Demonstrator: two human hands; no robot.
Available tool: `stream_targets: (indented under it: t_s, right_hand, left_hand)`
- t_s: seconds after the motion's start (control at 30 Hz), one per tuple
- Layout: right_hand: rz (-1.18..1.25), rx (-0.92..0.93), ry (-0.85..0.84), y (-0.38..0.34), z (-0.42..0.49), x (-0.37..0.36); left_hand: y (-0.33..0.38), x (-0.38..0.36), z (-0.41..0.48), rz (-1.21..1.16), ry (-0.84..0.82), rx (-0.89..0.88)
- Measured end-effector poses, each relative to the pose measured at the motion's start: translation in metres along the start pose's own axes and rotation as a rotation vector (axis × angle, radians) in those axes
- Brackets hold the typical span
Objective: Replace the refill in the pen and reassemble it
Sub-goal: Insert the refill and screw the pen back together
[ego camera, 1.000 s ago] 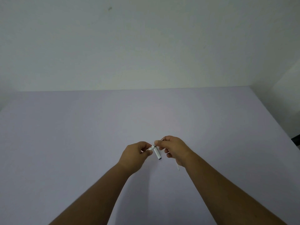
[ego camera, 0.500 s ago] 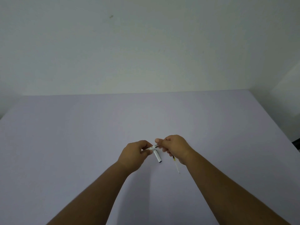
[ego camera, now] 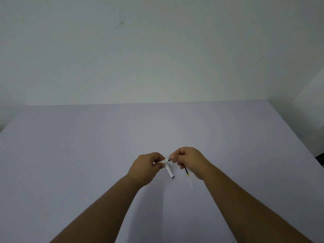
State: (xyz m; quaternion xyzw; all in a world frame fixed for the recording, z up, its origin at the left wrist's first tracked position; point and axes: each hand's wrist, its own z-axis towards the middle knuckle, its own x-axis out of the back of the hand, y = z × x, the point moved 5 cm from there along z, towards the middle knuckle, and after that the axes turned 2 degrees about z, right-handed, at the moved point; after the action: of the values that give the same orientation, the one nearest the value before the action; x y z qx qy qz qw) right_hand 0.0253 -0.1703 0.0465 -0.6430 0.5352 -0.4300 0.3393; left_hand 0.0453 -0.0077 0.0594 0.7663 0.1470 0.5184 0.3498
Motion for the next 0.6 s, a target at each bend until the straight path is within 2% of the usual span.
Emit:
stream_targets:
  t_s: [0.1,0.2,0.33,0.5,0.6]
  right_hand:
    - [-0.053,-0.061,0.029,0.001,-0.002,0.0]
    - [-0.002,-0.005,-0.009,0.0,-0.003,-0.001]
    - [-0.016,-0.053,0.0,0.0,-0.007,0.0]
    - [0.071,-0.005,-0.008,-0.001,-0.01,0.001]
    - [-0.018,-0.075,0.008,0.0,-0.011,0.002]
  left_hand:
    - [0.0,0.001,-0.002,-0.002,0.006,-0.004]
    - [0.0,0.003,-0.002,-0.011,0.016,0.003]
    - [0.001,0.001,-0.002,0.021,0.013,-0.006]
    - [0.002,0.0,-0.003,0.025,0.008,-0.001]
    - [0.005,-0.001,-0.005,0.035,0.006,-0.015]
